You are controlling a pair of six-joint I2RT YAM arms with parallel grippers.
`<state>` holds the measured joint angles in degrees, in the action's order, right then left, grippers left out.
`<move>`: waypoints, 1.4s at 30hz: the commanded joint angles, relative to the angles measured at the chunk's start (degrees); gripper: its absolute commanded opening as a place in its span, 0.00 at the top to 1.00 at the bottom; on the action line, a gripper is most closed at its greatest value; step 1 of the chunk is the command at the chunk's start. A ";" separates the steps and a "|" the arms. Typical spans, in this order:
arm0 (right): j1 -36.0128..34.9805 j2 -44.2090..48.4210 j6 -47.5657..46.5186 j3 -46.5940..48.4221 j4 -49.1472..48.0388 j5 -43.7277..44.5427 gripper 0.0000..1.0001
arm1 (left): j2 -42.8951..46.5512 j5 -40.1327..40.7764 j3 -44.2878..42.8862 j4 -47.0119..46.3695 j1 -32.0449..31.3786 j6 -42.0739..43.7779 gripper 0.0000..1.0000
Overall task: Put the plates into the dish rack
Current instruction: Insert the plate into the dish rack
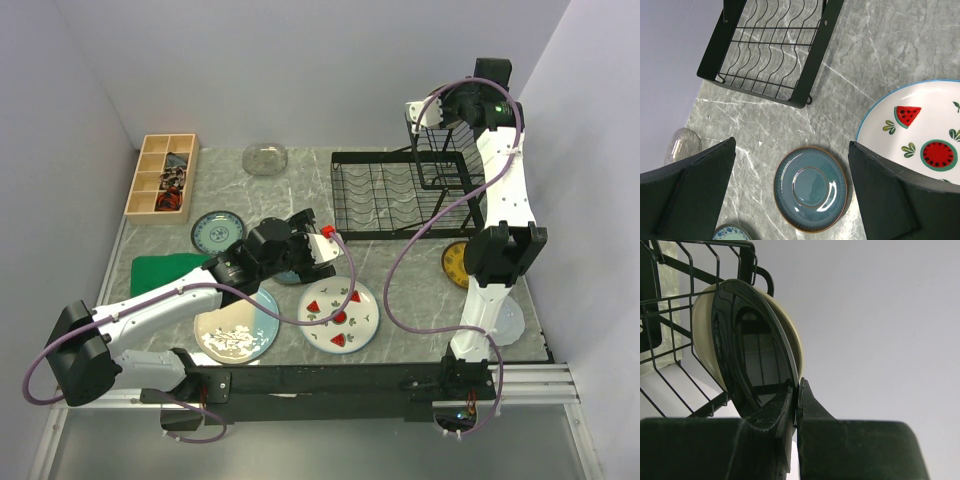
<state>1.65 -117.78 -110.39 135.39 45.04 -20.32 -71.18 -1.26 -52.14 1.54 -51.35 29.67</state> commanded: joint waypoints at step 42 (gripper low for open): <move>-0.33 1.06 1.93 -0.74 -1.88 3.70 1.00 | -0.01 -0.85 -0.59 -0.31 -0.15 -0.49 0.01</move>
<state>1.98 -118.65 -109.82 134.98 45.01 -18.59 -71.20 -1.26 -52.14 1.76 -51.35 29.67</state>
